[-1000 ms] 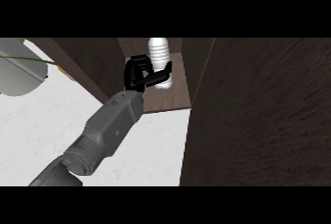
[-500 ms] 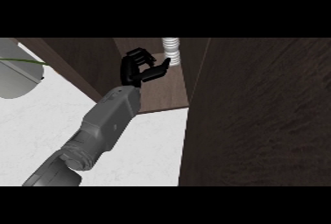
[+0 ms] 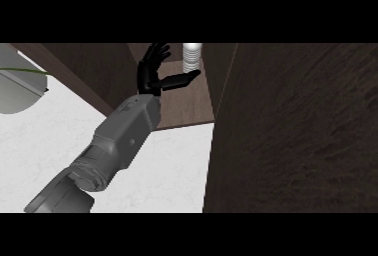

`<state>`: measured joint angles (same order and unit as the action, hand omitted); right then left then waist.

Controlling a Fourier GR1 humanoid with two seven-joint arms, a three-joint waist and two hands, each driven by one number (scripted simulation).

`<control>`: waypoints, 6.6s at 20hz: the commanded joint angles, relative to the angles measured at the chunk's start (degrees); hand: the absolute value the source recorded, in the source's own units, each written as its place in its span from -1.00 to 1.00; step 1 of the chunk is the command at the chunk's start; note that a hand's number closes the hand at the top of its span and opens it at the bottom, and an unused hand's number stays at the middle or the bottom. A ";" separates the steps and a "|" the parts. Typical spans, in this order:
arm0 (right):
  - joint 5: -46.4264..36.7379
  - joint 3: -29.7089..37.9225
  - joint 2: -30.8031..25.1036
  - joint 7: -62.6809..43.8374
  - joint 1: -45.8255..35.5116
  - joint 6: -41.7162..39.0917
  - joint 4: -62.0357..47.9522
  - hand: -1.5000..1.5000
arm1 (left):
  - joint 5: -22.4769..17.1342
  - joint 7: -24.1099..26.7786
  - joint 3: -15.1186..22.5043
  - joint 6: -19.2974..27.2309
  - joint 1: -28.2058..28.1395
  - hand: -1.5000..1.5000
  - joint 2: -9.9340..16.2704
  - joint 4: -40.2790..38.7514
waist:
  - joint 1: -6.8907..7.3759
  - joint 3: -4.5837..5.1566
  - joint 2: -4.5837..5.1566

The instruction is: Pick up the bottled water, place it into the cabinet and close the cabinet

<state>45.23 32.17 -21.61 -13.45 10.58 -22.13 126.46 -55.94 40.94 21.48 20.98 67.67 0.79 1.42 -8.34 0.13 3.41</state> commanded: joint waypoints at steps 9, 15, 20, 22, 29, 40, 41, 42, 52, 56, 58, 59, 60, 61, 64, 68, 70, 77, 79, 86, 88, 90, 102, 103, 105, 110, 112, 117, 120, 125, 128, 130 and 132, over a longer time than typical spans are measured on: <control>0.36 -0.38 -0.21 1.22 -1.81 -1.74 -1.63 -1.00 | 2.20 1.60 1.59 1.70 2.61 -1.00 -0.74 -1.02 | -0.76 -0.04 0.42; -0.70 0.42 -0.88 1.08 -1.67 -2.17 -1.99 -1.00 | 6.31 3.46 5.33 -3.01 2.24 -1.00 -0.33 -0.61 | 0.76 -0.01 -0.25; -1.26 -0.05 0.02 0.96 -1.05 -2.18 -0.62 -1.00 | 5.15 5.27 3.72 -3.68 3.28 1.00 -0.78 1.99 | 1.36 -0.04 -0.99; -2.65 -0.14 0.89 2.26 -1.05 -3.18 -2.11 -1.00 | 4.91 7.18 3.38 -3.18 1.23 1.00 -0.78 3.11 | 1.35 -0.10 -0.99; -1.50 0.42 -0.36 0.13 -0.46 -3.48 -0.27 -1.00 | 3.65 7.17 2.38 -5.51 -3.08 1.00 -0.79 7.48 | 2.88 -0.06 -1.99; 0.05 1.48 2.48 -3.39 5.94 -5.97 7.19 1.00 | 3.04 6.91 7.10 -11.00 -17.26 1.00 -0.79 23.11 | 7.01 -0.13 -3.58; 1.53 0.84 0.97 -4.49 4.38 -5.51 7.16 1.00 | 1.88 6.73 8.54 -11.01 -20.25 1.00 -0.79 25.75 | 6.96 -0.11 -3.54; -0.63 -0.93 2.17 -6.27 4.55 -3.29 10.81 1.00 | 3.72 6.76 7.01 -14.40 -19.25 1.00 -0.79 22.34 | 7.49 -0.09 -3.42; 1.81 -5.42 2.47 -10.01 5.79 -2.24 16.51 1.00 | 6.80 4.06 12.07 -16.34 -36.56 1.00 4.07 43.15 | 8.89 -0.12 -3.93; 3.03 -4.30 0.45 -11.33 4.90 1.12 18.95 1.00 | 8.71 3.51 14.94 -17.65 -45.13 -1.00 10.18 51.62 | 9.02 -0.08 -4.07; 2.49 -6.08 -0.05 -11.67 3.88 1.13 18.44 1.00 | 9.27 1.43 16.39 -15.55 -48.31 -1.00 11.44 59.01 | 9.36 -0.11 -4.13; 2.84 -5.77 0.49 -11.79 6.36 -0.20 19.88 1.00 | 9.30 2.13 15.53 -17.62 -49.44 -1.00 13.03 58.51 | 8.49 -0.10 -3.96; 0.16 -7.42 1.72 -10.19 6.60 -1.67 19.94 1.00 | 9.51 2.14 17.09 -18.81 -52.34 -1.00 14.42 61.24 | 8.84 -0.12 -4.12; -2.23 -7.89 1.38 -9.29 5.77 -2.57 19.62 1.00 | 7.94 -0.99 16.47 -18.20 -51.29 -1.00 14.55 64.68 | 8.99 -0.14 -4.17; -1.52 -10.37 0.27 -10.48 5.81 -2.07 22.39 1.00 | 8.42 -0.12 16.55 -20.12 -56.36 -1.00 20.01 68.19 | 8.84 -0.09 -4.19; -0.92 -17.08 0.14 -13.23 5.79 0.57 23.71 1.00 | 7.93 1.27 14.40 -20.19 -62.78 -1.00 26.66 75.86 | 9.45 -0.01 -4.19; -1.62 -20.48 0.77 -12.54 5.56 -0.52 24.14 1.00 | 8.32 1.89 13.14 -18.78 -63.88 -1.00 27.31 76.74 | 8.79 -0.05 -4.01; -4.60 -31.78 0.58 -15.42 2.05 5.84 24.33 1.00 | 8.48 4.32 8.63 -19.33 -73.67 -1.00 38.85 83.70 | 9.50 0.07 -4.35; -7.20 -35.99 1.26 -15.12 0.02 6.50 23.35 1.00 | 8.59 5.05 6.98 -19.66 -74.95 -1.00 41.36 84.46 | 9.65 0.08 -4.38; -12.85 -48.40 2.83 -16.41 -11.83 13.22 19.25 1.00 | 8.12 5.95 5.89 -23.00 -78.87 -1.00 45.32 88.63 | 9.67 0.25 -4.54; -13.23 -51.12 2.48 -17.69 -14.61 15.52 19.01 1.00 | 7.36 5.59 4.82 -22.45 -79.71 -1.00 46.42 89.98 | 9.40 0.33 -4.98; -14.21 -53.92 3.50 -18.00 -19.97 17.79 15.86 1.00 | 6.35 5.05 3.88 -23.24 -80.58 -1.00 47.83 90.29 | 10.05 0.44 -5.00; -32.72 -76.27 21.29 -21.95 -45.75 43.17 -5.90 1.00 | 1.26 1.04 -2.34 -24.29 -83.42 -1.00 54.94 99.43 | 10.41 0.12 -4.22; -32.81 -76.79 21.36 -17.92 -47.51 45.76 -10.55 1.00 | 2.34 3.64 -1.62 -26.83 -85.10 -1.00 54.29 97.42 | 11.65 0.21 -4.06; -30.63 -79.25 21.45 -17.42 -51.98 53.46 -13.61 1.00 | 2.83 1.82 -1.30 -23.29 -83.82 -1.00 52.96 99.79 | 10.94 0.07 -3.82; -19.33 -71.33 21.56 -13.42 -62.15 56.74 -24.44 1.00 | 0.11 0.21 -5.56 -24.13 -88.83 -1.00 57.60 106.11 | 11.99 -0.13 -3.40; -15.08 -72.77 21.58 -11.35 -66.44 58.80 -27.44 1.00 | -0.36 -0.23 -7.10 -25.45 -89.30 -1.00 57.90 105.55 | 11.47 -0.09 -3.43; -5.18 -70.23 21.60 -13.78 -67.65 39.39 -31.49 1.00 | 1.24 -0.04 -6.94 -22.98 -91.45 -1.00 56.68 108.53 | 11.33 -0.17 -3.12; -1.13 -68.47 21.60 -10.80 -65.54 30.72 -38.13 1.00 | 0.90 0.74 -9.54 -24.87 -94.75 -1.00 58.16 109.39 | 11.47 -0.16 -3.11; -3.38 -63.45 21.48 -6.28 -63.65 24.22 -45.02 1.00 | 0.98 -2.05 -11.73 -24.25 -94.76 -1.00 55.95 110.38 | 9.55 -0.15 -3.31; -4.60 -58.88 19.01 -7.34 -65.78 24.71 -45.52 1.00 | -0.19 -2.16 -15.28 -27.45 -96.39 -1.00 57.10 108.66 | 9.37 -0.14 -3.44; -5.78 -60.11 21.53 -2.99 -65.90 25.25 -50.41 1.00 | 2.16 -3.71 -12.91 -24.45 -94.52 -1.00 54.02 109.95 | 9.38 -0.13 -3.34; -7.79 -57.03 18.37 -2.04 -64.05 22.68 -50.87 1.00 | 1.45 -4.94 -14.14 -24.51 -95.43 -1.00 54.95 112.01 | 9.17 -0.15 -3.35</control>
<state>39.82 -27.96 -2.13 -18.26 -53.44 2.37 79.48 -54.84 38.06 8.06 -4.52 -28.29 56.56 111.83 1.21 -0.01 0.02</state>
